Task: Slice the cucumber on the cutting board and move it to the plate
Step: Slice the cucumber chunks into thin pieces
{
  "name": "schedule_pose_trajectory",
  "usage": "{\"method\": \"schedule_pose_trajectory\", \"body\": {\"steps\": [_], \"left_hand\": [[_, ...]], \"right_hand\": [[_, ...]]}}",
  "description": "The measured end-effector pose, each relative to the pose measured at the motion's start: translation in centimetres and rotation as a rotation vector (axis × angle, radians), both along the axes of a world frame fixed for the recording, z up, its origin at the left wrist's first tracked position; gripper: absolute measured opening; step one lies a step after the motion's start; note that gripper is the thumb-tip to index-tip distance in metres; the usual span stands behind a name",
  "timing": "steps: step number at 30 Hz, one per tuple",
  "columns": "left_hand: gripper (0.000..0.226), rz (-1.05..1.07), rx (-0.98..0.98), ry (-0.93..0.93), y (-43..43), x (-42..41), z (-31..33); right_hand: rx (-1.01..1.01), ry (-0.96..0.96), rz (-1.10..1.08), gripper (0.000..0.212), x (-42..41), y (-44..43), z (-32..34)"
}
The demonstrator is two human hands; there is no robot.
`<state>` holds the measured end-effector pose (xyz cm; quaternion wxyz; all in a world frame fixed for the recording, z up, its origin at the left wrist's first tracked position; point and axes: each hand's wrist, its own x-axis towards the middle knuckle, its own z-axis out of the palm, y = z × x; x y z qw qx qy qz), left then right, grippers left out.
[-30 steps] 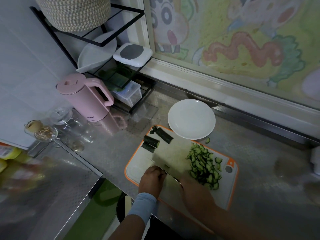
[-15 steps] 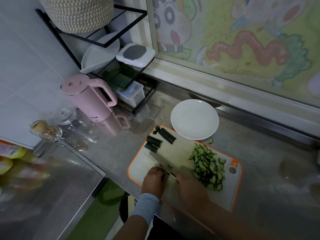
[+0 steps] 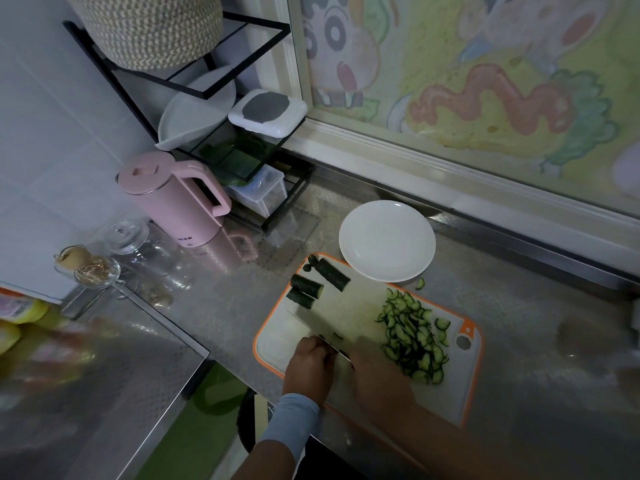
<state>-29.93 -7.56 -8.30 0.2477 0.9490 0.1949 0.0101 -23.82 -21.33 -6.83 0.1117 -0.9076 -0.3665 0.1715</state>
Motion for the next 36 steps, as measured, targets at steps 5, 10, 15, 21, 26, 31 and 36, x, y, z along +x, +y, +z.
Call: {"method": "schedule_pose_trajectory", "body": {"steps": [5,10,15,21,26,31,36], "left_hand": [[0.024,0.043,-0.021,0.022,0.1,-0.2,0.6],[0.017,0.114,-0.053,0.037,-0.1,-0.1,1.1],[0.018,0.118,-0.044,0.035,-0.1,-0.2,0.7],[0.014,0.124,-0.055,0.055,0.1,-0.2,0.7],[0.012,0.131,-0.054,0.026,0.1,-0.3,0.7],[0.018,0.135,-0.074,0.049,0.1,-0.1,1.2],[0.022,0.137,-0.072,0.055,0.2,-0.3,1.1]], "right_hand": [[0.052,-0.058,-0.014,0.021,0.0,1.9,-0.2],[0.056,-0.116,-0.01,0.033,-0.4,0.0,-0.7],[0.086,-0.042,-0.04,0.024,-0.8,-2.4,0.4],[0.03,-0.061,-0.014,0.019,-0.7,-1.9,0.0],[-0.035,-0.093,0.075,0.021,-0.2,0.5,0.1],[-0.025,-0.076,0.017,0.035,-0.1,1.9,0.2],[0.085,-0.006,-0.041,0.032,-0.5,0.4,1.1]]}}
